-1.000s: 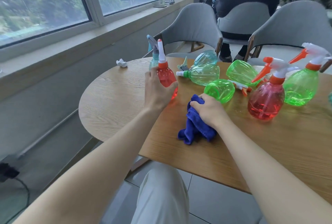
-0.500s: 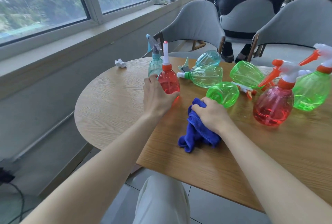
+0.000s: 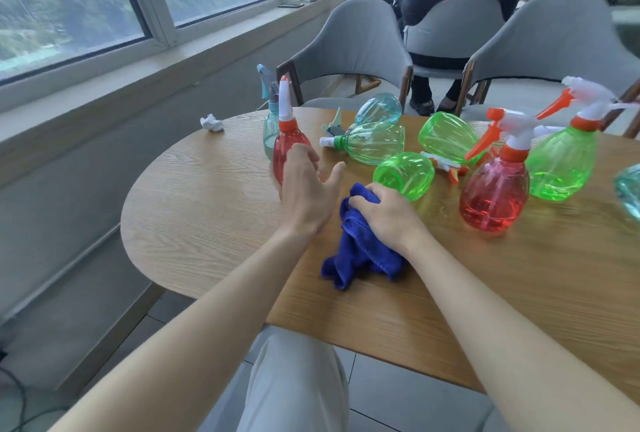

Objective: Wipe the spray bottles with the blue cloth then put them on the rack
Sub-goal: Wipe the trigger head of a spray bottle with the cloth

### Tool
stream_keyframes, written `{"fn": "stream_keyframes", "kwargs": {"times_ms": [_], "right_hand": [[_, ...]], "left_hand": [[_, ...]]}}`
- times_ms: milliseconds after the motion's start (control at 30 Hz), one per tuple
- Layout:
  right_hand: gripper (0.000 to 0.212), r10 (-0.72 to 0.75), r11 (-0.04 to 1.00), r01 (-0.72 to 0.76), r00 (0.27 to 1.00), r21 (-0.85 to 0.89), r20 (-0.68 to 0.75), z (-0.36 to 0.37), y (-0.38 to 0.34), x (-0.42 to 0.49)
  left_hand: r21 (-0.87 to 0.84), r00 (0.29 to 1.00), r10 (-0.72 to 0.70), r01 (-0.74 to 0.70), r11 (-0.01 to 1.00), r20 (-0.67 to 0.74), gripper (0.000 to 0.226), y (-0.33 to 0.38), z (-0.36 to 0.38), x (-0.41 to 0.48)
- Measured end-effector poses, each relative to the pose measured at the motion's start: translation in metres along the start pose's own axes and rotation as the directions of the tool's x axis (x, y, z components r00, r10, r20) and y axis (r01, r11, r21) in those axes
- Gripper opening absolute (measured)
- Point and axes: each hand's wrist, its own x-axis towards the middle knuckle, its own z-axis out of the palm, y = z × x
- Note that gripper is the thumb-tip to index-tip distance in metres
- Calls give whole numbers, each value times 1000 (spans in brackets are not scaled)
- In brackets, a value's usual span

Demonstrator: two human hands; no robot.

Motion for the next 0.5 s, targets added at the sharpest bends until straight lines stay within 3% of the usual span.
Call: {"fn": "stream_keyframes", "kwargs": {"times_ms": [133,233,400,500], "right_hand": [[16,-29,975,31,999,221,-15,-22,6,-20],[15,8,953,23,995,301,-101,-44,13,-33],[13,51,925,50,966,376,-253,-72,38,-53],[15,76,902,79,939,425,-336,-75,52,-61]], "left_hand": [[-181,956,-98,152,972,276,51,36,12,1],[-165,908,-119,200,966,402,75,57,27,-2],[-34,861,-136,175,984,490,102,79,50,-15],[32,867,-139,141,989,479,91,79,56,-21]]}}
